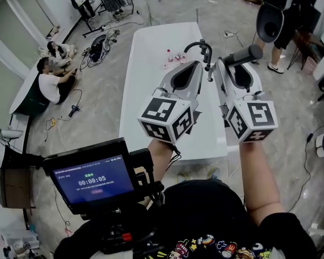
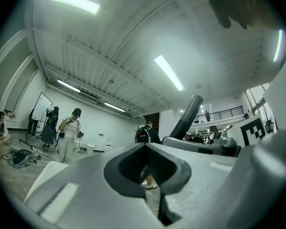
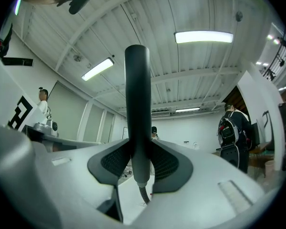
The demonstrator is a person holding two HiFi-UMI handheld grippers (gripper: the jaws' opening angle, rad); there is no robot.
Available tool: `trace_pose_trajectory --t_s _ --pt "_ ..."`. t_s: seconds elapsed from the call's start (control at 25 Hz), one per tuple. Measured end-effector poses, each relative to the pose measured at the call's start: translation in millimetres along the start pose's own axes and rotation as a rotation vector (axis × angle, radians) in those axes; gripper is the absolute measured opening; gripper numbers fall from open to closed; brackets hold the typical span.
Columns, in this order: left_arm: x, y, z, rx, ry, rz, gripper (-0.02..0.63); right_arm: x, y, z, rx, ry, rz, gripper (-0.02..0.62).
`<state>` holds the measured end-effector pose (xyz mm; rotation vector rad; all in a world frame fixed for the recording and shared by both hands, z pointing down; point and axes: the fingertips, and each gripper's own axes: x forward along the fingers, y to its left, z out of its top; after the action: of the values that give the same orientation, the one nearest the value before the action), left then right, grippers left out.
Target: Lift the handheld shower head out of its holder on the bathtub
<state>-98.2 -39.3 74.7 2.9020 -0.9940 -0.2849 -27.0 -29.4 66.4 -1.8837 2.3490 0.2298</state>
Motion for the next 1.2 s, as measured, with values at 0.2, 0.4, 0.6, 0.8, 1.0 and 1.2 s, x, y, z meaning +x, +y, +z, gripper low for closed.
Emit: trace_pose_trajectory --t_s 0.2,0.4,0.6,0.8,1.0,1.2 --pt "-5 6 1 0.002 -0.001 0.011 0.0 -3 2 6 0.012 -0.014 0.001 0.156" --pt "-7 13 -1 -0.001 0.006 0.022 0.0 -5 2 0 0.014 -0.008 -0.011 0.156" --pt "-4 24 -17 -0.005 0.017 0.027 0.0 0 2 -16 0.004 0.001 -0.009 0.156" --pt "-1 24 -22 -0.003 0.026 0.018 0.0 1 1 -18 -0.003 0.003 -0.008 0.156" --pt "-4 22 -22 -0.002 0.027 0.014 0.0 -4 5 -14 -0.012 -0.001 -0.012 0.156" --pt "-8 26 -20 -0.005 0.025 0.014 0.0 -4 8 -14 -0.015 -0.003 -0.019 0.156"
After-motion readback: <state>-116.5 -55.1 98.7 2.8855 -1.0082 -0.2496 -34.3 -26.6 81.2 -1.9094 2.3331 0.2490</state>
